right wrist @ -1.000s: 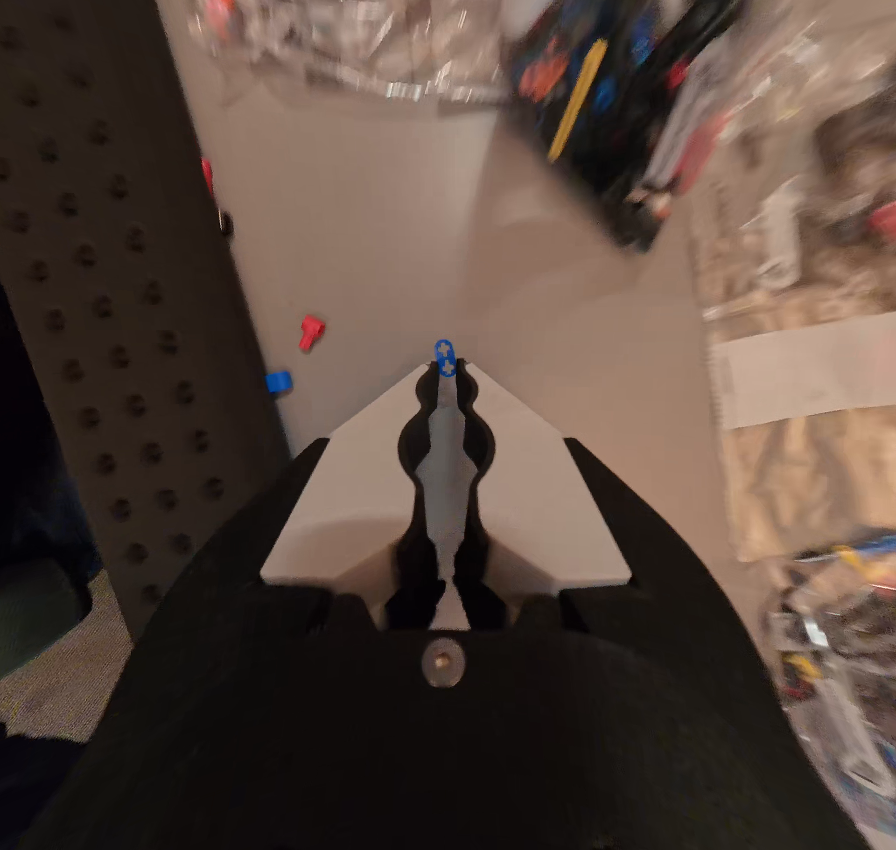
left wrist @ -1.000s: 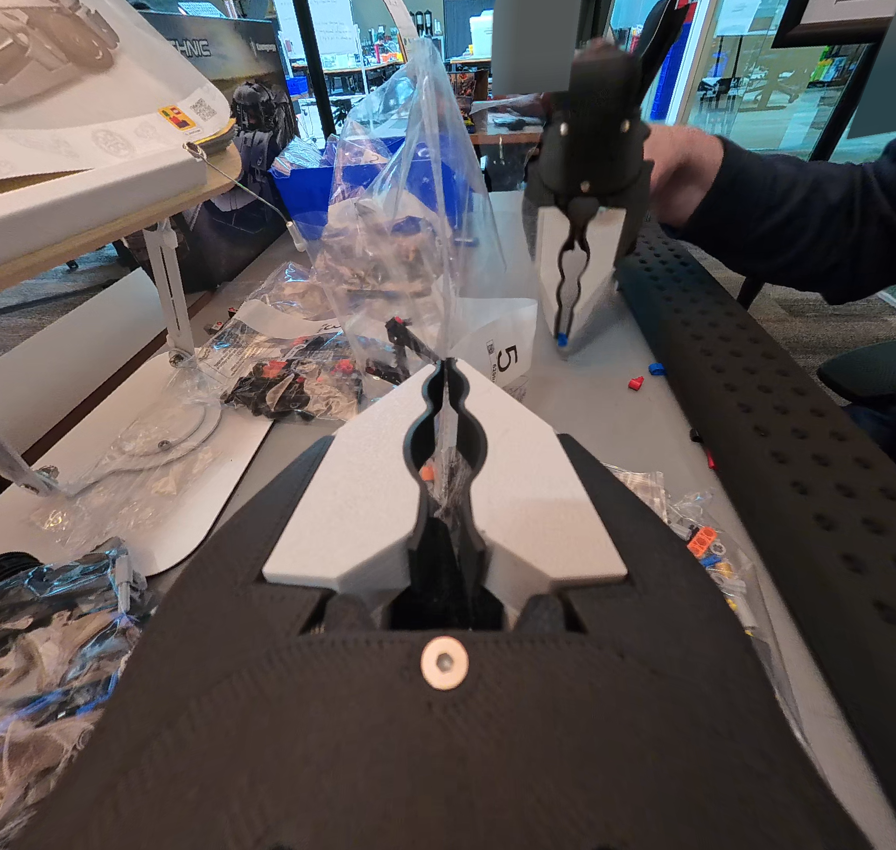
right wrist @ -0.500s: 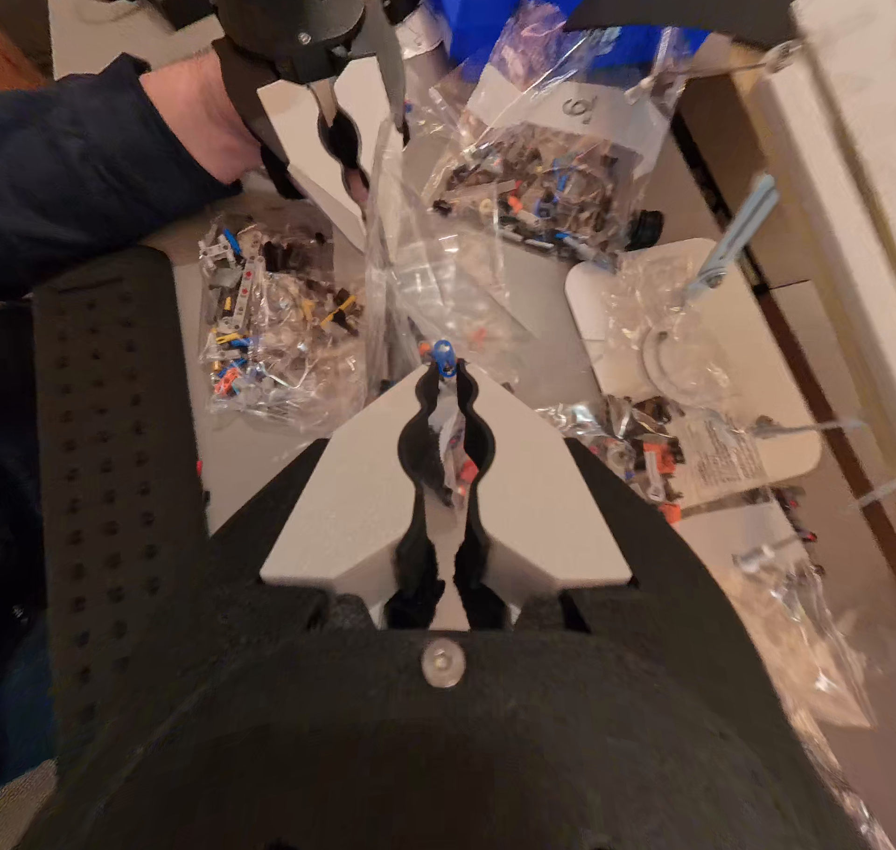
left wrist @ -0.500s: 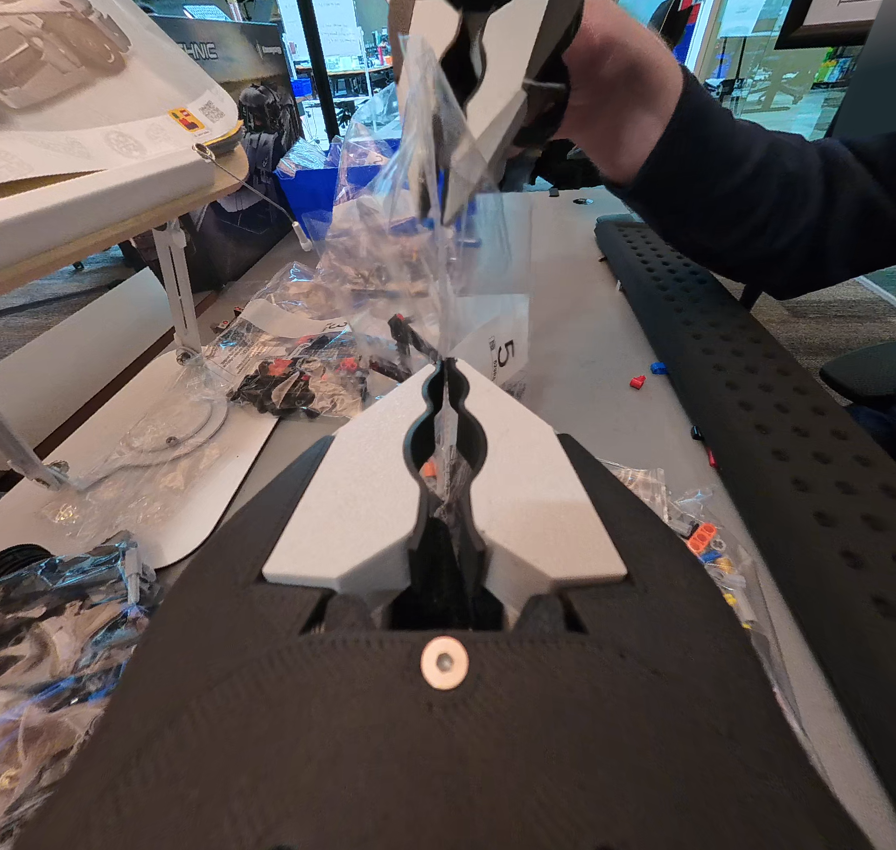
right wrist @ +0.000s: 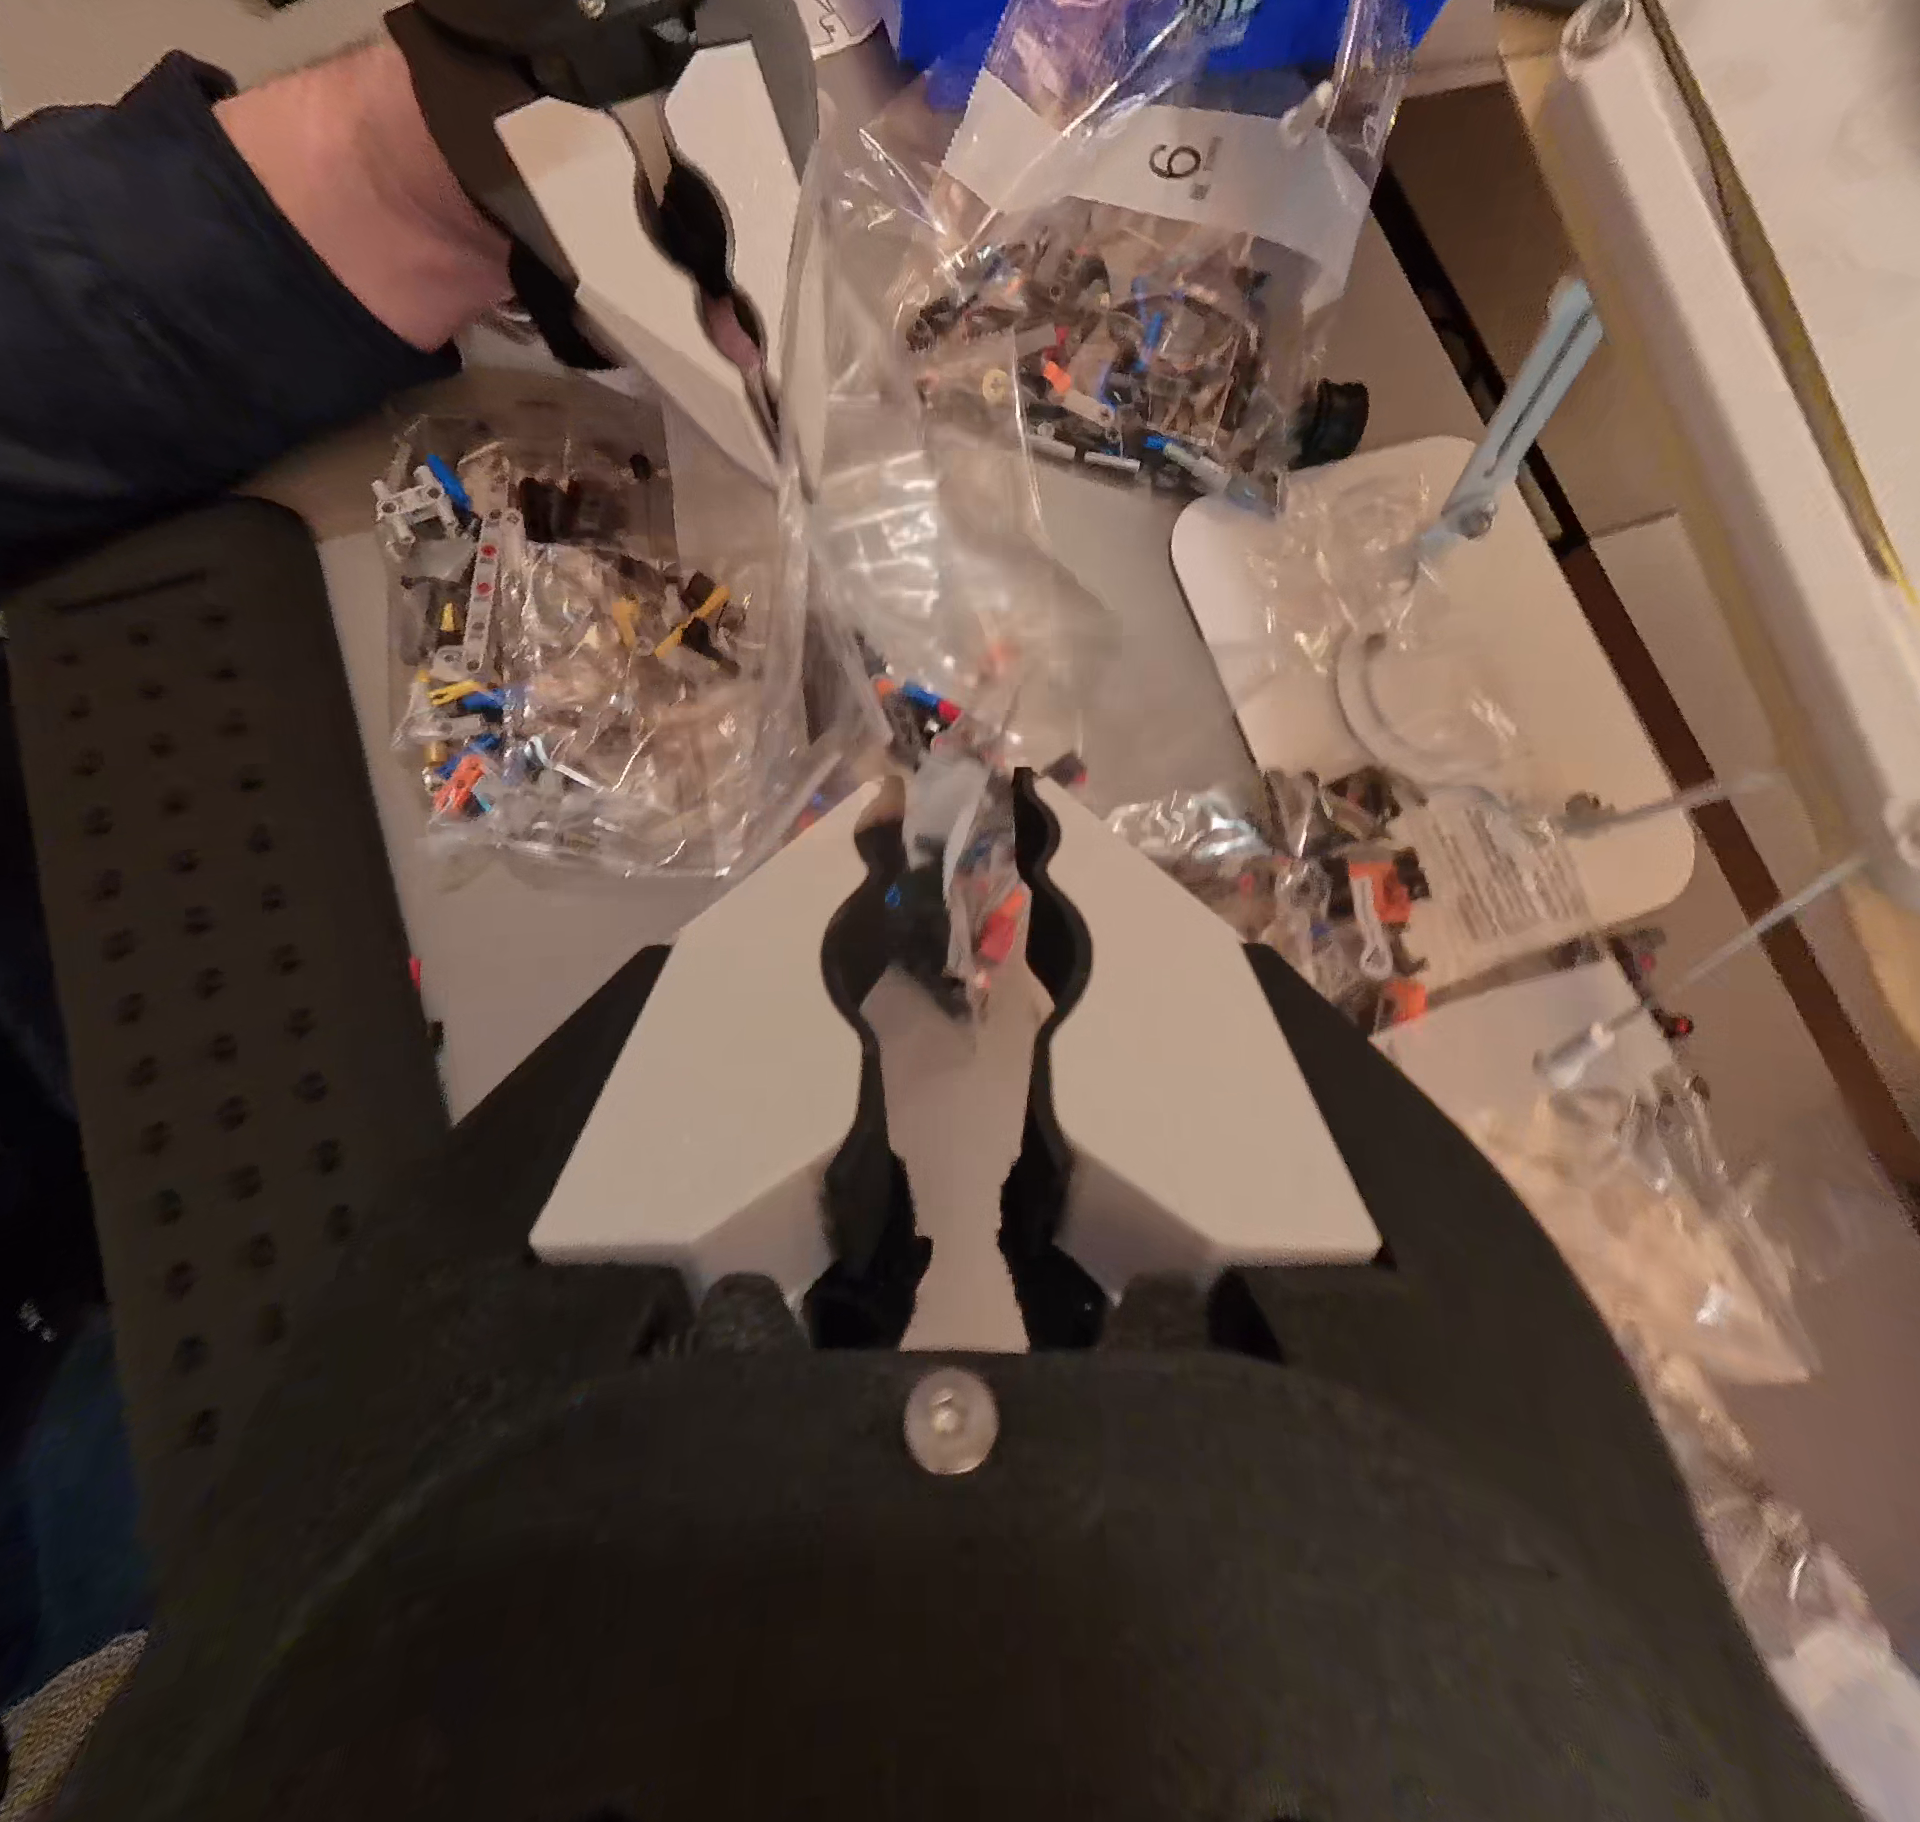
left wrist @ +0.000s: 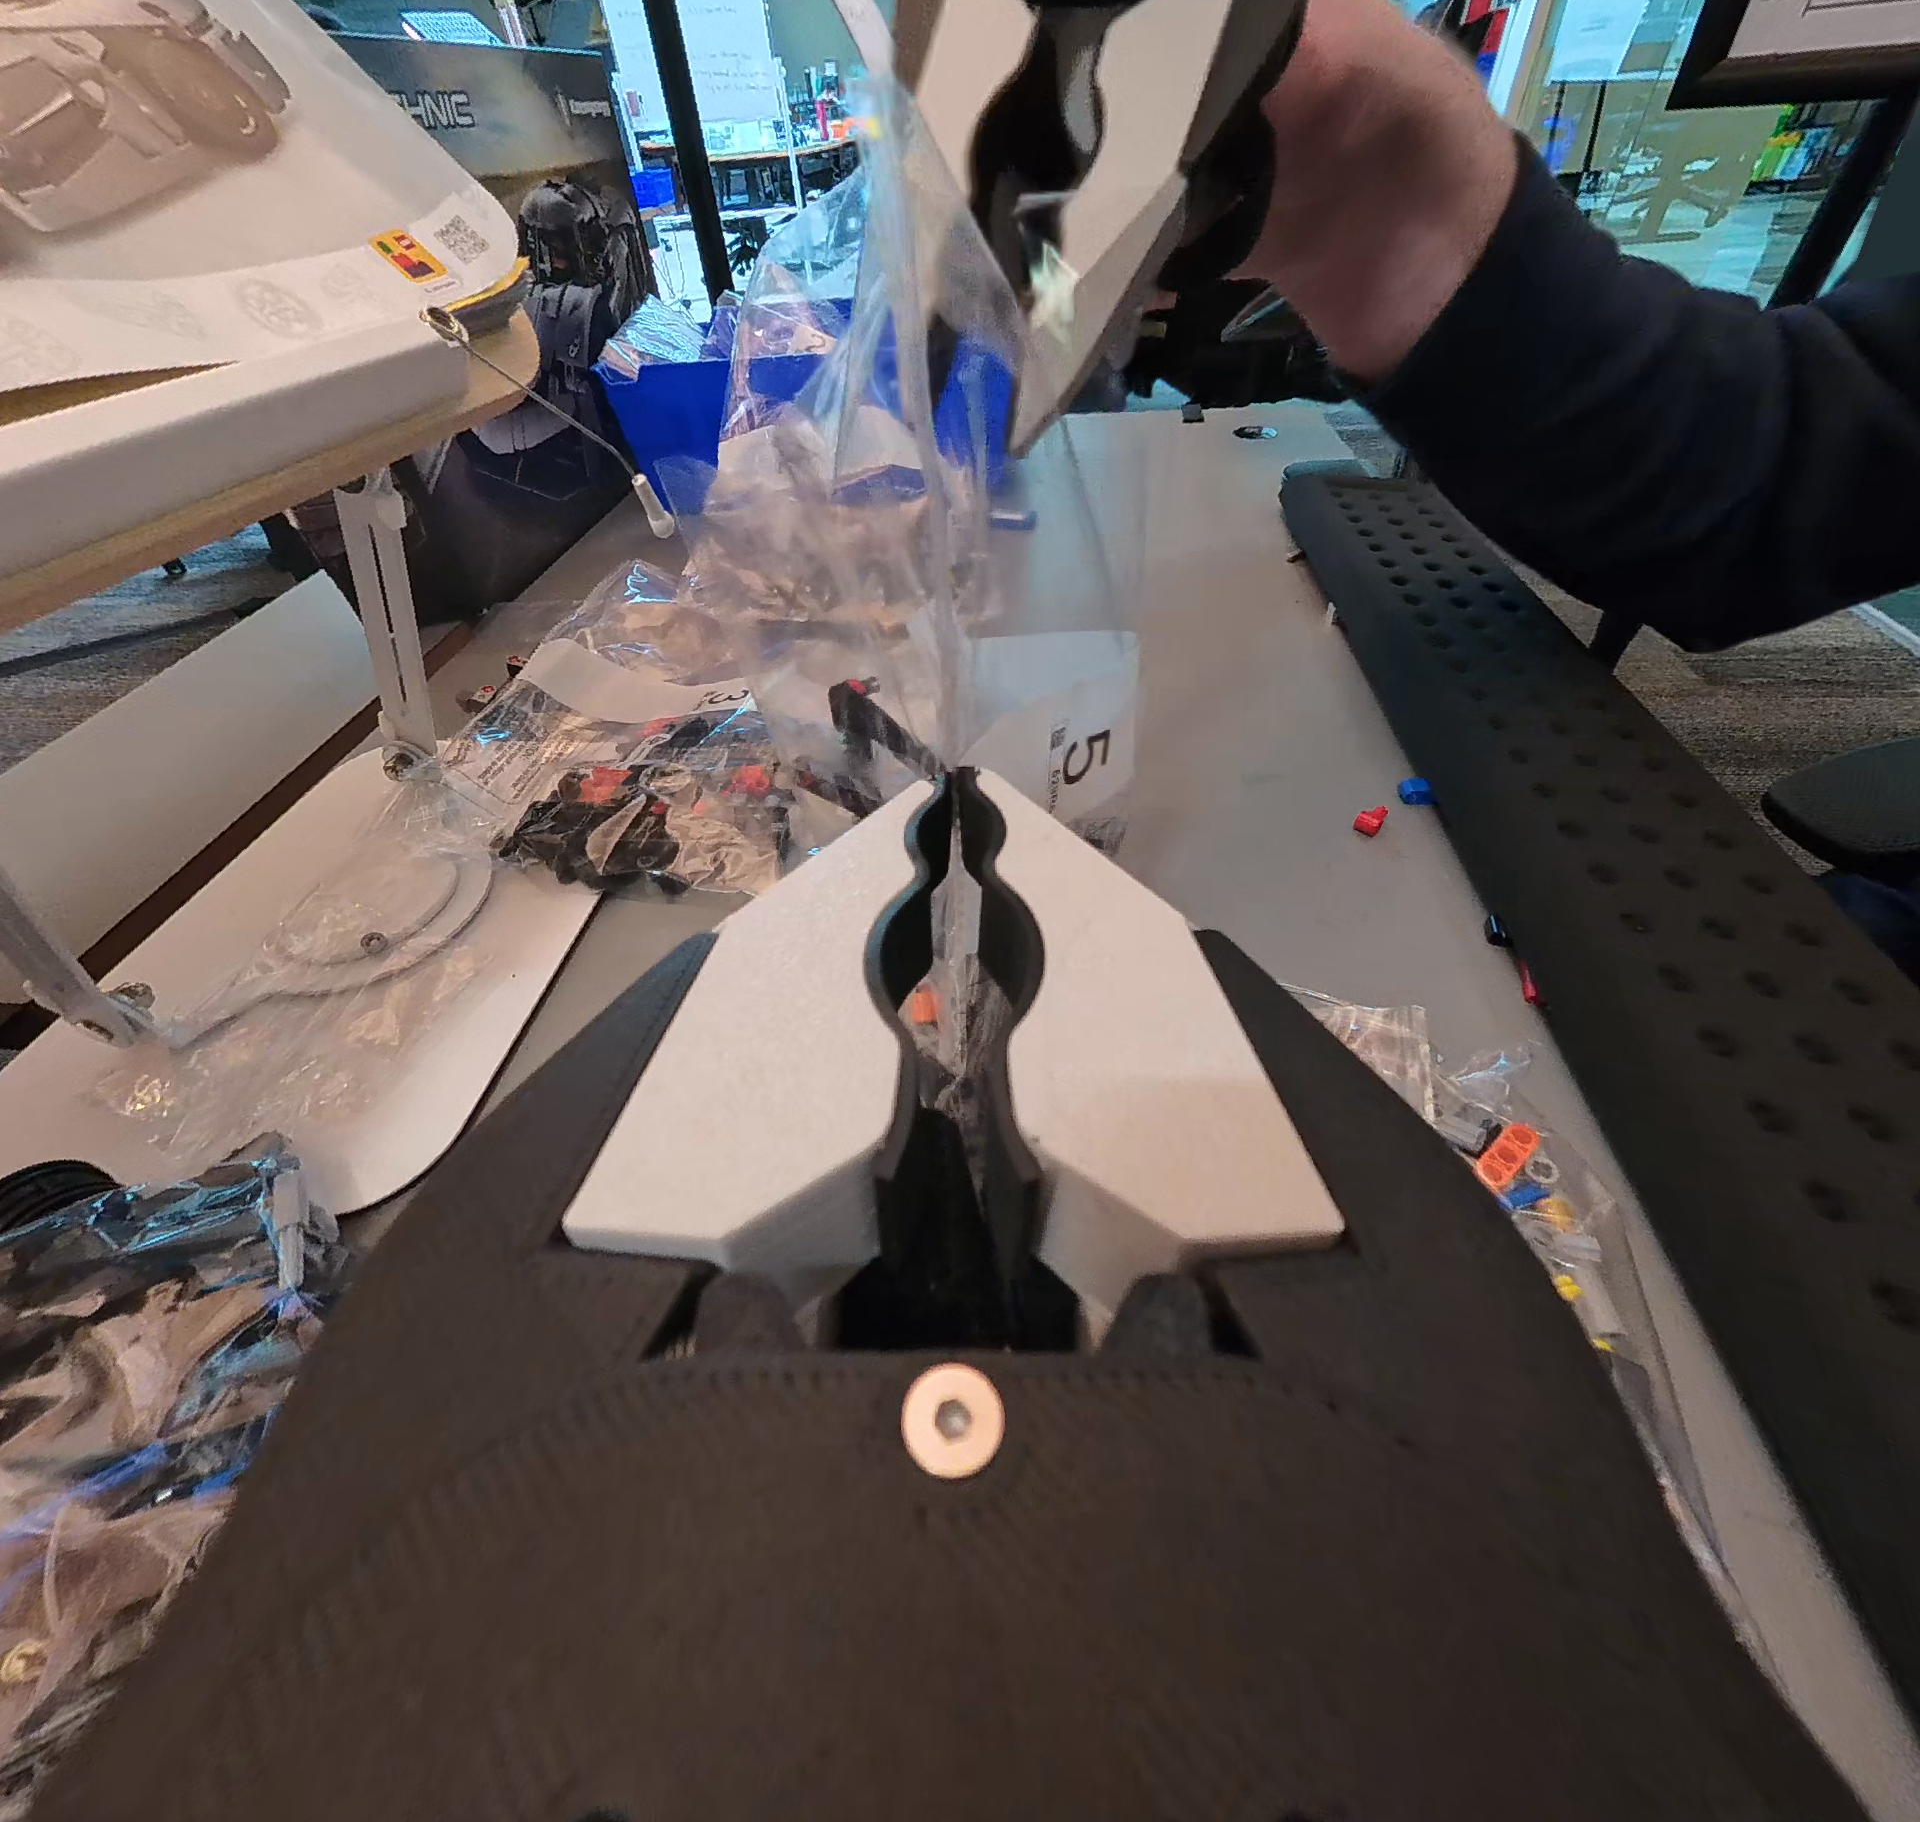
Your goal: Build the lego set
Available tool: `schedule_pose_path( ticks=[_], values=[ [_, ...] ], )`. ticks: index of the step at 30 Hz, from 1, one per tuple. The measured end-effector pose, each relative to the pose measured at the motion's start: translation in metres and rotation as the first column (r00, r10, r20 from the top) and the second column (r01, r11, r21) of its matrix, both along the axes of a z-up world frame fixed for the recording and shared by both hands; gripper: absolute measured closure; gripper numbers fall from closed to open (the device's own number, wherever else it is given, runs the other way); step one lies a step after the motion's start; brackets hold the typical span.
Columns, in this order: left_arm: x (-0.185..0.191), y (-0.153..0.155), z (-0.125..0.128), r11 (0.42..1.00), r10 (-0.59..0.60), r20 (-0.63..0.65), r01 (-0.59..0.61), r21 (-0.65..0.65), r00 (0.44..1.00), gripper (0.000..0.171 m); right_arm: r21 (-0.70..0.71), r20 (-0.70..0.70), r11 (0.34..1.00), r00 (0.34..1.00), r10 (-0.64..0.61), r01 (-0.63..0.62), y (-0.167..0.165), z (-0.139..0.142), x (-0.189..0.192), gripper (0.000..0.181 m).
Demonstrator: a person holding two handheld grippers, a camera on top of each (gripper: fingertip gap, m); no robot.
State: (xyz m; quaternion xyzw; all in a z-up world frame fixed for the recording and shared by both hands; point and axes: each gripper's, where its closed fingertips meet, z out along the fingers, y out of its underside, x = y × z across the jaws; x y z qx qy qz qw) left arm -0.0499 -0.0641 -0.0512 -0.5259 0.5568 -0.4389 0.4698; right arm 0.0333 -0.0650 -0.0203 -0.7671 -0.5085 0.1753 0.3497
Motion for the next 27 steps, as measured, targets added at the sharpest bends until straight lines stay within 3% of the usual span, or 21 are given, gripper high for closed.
schedule_pose_path(
  ticks=[4, 12, 16, 20, 23, 27],
  values=[
    [0.000, 0.000, 0.000, 1.000, 0.001, 0.000, -0.001, 0.000, 1.000, 0.171, -0.040, -0.007, 0.999, 0.999, -0.037, 0.036, -0.031, -0.018, 0.031, 0.165],
    [0.000, 0.000, 0.000, 1.000, 0.004, -0.002, -0.004, 0.002, 1.000, 0.171, -0.360, 0.195, 0.932, 0.974, 0.111, -0.034, -0.128, -0.123, 0.049, 0.157],
    [0.000, 0.001, 0.000, 1.000, 0.005, -0.001, -0.005, 0.000, 1.000, 0.171, -0.414, 0.169, 0.909, 0.976, 0.134, -0.053, -0.145, -0.136, 0.037, 0.158],
    [0.000, 0.001, 0.000, 1.000, 0.004, 0.000, -0.004, -0.002, 1.000, 0.171, -0.404, 0.258, 0.914, 0.953, 0.155, -0.039, -0.151, -0.155, 0.032, 0.160],
    [0.000, 0.000, 0.000, 1.000, 0.003, -0.001, -0.003, 0.000, 1.000, 0.171, -0.365, 0.282, 0.931, 0.949, 0.142, -0.031, -0.147, -0.157, 0.030, 0.172],
    [0.000, 0.000, 0.000, 1.000, 0.001, 0.000, -0.001, 0.000, 1.000, 0.171, -0.336, 0.283, 0.941, 0.950, 0.133, -0.032, -0.140, -0.153, 0.031, 0.173]
  ],
)
